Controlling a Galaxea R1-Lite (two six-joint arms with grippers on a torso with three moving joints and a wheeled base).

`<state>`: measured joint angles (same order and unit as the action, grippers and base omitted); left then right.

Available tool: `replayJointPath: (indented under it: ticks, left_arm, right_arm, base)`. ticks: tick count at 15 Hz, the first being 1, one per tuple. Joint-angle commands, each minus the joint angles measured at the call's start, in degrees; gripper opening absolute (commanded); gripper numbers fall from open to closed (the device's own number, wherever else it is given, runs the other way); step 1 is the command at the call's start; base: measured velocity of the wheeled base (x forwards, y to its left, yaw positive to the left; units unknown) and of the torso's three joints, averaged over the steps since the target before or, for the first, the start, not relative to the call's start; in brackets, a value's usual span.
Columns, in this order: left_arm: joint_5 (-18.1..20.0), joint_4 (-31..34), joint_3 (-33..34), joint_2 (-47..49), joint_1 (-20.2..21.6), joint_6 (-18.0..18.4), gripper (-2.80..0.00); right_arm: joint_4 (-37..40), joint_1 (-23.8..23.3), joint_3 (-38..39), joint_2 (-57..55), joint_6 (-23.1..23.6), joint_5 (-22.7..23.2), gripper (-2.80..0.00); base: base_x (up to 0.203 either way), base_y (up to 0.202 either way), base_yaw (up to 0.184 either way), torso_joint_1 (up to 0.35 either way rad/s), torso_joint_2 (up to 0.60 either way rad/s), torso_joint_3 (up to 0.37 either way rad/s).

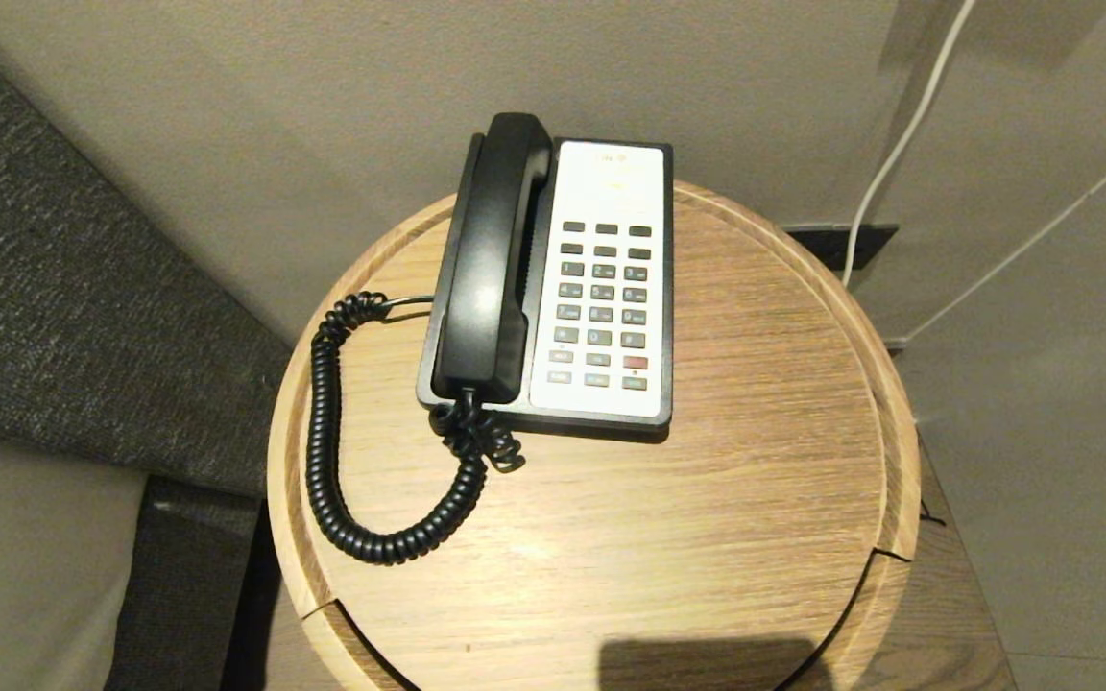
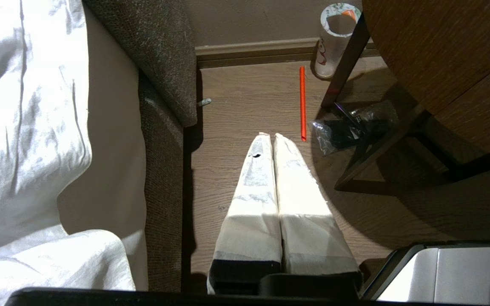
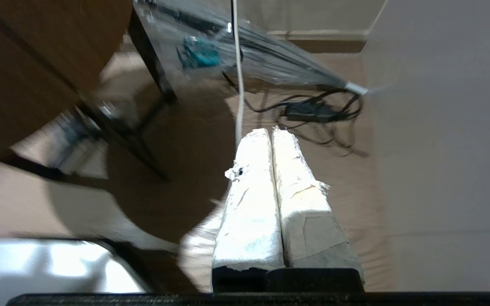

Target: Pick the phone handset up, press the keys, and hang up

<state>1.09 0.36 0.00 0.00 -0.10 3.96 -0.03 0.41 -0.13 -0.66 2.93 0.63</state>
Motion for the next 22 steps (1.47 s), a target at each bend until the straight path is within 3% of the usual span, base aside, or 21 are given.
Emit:
replayJointPath:
  ticks: [1, 14, 22]
  left_arm:
    - [-0.03, -0.01, 0.00, 0.09, 0.01, 0.08, -2.80]
    - [-0.21, -0.10, 0.00, 0.09, 0.01, -1.26, -2.80]
    - [-1.00, -0.15, 0.00, 0.09, 0.01, -3.26, -2.80]
  right_arm:
    - [-0.15, 0.02, 0.13, 0.04, -2.75, -0.11, -2.80]
    - [-0.15, 0.02, 0.13, 0.04, -2.68, -0.11, -2.80]
    - [-0.15, 0.02, 0.13, 0.04, -2.70, -0.11, -2.80]
  base:
    - [0.000, 0.000, 0.000, 0.000, 0.00, 0.000]
    - [0.000, 0.000, 0.000, 0.000, 0.00, 0.003]
    - [0.000, 0.000, 0.000, 0.003, 0.00, 0.191]
